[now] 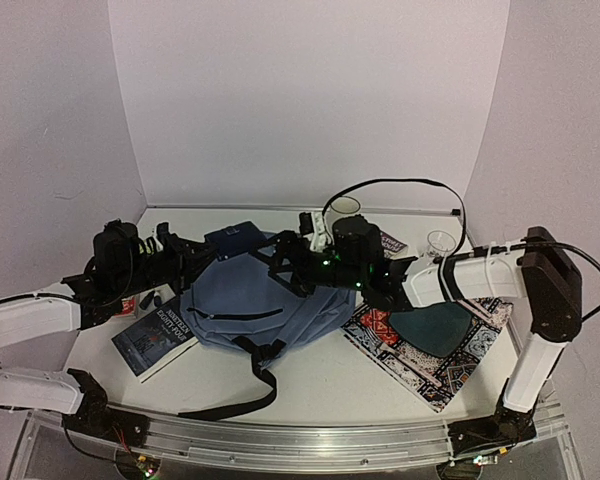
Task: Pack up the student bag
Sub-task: Pass from the left arm to the right
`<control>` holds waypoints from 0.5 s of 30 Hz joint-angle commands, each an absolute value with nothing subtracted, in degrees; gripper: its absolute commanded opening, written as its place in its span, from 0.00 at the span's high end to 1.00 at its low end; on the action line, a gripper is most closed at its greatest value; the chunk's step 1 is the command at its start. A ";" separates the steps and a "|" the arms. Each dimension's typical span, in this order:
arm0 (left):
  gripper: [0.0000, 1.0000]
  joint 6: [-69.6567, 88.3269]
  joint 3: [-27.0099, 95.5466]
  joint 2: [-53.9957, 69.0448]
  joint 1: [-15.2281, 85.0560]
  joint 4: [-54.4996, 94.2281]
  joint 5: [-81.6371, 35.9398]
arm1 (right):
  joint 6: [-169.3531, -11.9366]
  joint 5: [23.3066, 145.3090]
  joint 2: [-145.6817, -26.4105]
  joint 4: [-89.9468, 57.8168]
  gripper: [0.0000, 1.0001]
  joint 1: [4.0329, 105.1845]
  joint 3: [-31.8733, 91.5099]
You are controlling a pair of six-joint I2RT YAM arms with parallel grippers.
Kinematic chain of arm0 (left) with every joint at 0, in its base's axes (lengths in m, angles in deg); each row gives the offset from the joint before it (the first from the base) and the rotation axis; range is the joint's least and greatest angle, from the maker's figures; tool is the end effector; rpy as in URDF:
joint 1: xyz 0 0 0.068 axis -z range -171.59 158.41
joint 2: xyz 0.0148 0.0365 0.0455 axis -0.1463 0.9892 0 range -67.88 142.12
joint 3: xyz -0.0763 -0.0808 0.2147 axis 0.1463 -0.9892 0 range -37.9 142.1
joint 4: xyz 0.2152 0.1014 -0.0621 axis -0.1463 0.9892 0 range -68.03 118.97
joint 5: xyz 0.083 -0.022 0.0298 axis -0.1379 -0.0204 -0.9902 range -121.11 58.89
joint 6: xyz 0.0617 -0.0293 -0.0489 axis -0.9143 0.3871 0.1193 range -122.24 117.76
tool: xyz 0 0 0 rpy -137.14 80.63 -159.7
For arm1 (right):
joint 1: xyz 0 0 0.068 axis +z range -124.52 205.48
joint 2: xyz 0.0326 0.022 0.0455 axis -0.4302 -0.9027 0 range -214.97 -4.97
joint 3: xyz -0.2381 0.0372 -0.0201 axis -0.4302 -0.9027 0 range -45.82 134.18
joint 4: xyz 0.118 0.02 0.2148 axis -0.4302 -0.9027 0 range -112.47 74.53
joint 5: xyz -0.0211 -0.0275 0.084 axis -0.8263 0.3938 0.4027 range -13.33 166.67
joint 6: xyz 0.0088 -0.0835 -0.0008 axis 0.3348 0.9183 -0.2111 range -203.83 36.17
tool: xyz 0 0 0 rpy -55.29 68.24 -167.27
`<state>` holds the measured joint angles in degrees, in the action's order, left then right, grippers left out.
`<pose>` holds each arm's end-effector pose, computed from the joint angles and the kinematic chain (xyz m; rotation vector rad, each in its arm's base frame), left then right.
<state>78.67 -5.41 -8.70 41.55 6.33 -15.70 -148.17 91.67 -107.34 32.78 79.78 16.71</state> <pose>0.2191 -0.1663 0.2358 -0.6292 1.9921 -1.5874 0.2337 0.3577 0.2608 -0.1104 1.7275 1.8203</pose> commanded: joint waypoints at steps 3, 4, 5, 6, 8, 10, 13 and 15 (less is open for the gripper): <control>1.00 81.47 -4.79 -8.78 45.41 -3.36 -21.53 | -152.86 89.60 -109.59 45.67 0.10 80.40 19.92; 1.00 81.68 -4.90 -8.73 45.85 -3.62 -21.71 | -152.97 89.46 -109.91 45.90 0.11 80.43 20.33; 1.00 81.69 -4.93 -8.69 46.29 -3.94 -21.91 | -153.30 89.32 -110.35 46.24 0.12 80.44 20.69; 1.00 81.69 -4.87 -8.73 46.71 -4.16 -22.05 | -153.82 89.19 -110.72 46.95 0.13 80.48 20.91; 1.00 81.69 -4.95 -8.75 47.88 -4.56 -22.85 | -154.66 89.22 -111.52 49.06 0.17 80.44 21.16; 1.00 81.83 -5.21 -8.81 48.60 -4.79 -23.32 | -155.21 89.47 -112.15 51.45 0.21 80.61 21.36; 1.00 82.16 -5.46 -8.71 49.21 -5.23 -23.64 | -155.23 89.74 -112.73 52.96 0.26 80.71 22.09; 1.00 82.29 -5.42 -8.51 49.93 -5.43 -23.99 | -155.30 89.62 -113.03 53.68 0.31 80.80 22.37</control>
